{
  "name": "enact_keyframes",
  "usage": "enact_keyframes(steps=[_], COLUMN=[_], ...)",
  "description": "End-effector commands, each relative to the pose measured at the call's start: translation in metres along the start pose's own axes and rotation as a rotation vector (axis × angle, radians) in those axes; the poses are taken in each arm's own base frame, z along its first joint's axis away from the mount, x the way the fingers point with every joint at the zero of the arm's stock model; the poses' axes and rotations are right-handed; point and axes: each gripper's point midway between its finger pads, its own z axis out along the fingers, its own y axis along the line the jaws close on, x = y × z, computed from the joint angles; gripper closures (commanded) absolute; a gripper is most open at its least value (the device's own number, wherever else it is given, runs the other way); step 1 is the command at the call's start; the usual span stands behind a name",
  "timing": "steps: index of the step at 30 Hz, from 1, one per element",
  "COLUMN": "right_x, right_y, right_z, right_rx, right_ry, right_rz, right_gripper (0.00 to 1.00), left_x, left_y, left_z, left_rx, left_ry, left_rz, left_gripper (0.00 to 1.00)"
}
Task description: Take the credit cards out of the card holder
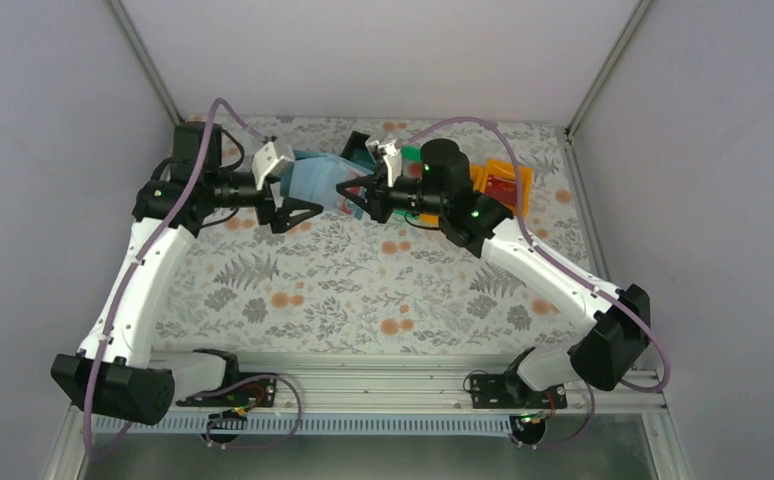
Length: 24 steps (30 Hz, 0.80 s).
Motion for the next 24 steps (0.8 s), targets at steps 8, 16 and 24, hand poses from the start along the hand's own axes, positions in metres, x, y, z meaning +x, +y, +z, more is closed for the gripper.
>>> enact_keyframes(steps=[8,16,24], right_x=[-0.027,-0.039,-0.038], right_y=[0.030,0.063,0.071], right_z=[0.010,-0.011,-0.031], right_rx=[-0.013,-0.138,-0.153], right_ry=[-0.064,-0.089,-0.083], right_rz=[0.048,-0.005,-0.075], right_gripper=[0.96,0.96,0.67], left_x=[0.010,0.012,0.000], left_y=[0.028,0.019,-0.008], left_z=[0.040,0.035,0.032], left_rx=[-0.209,-0.200,-0.070], left_ry=[0.153,0.146,0.105], left_rz=[0.067,0.089,0.093], left_gripper=[0.00,0.47,0.98])
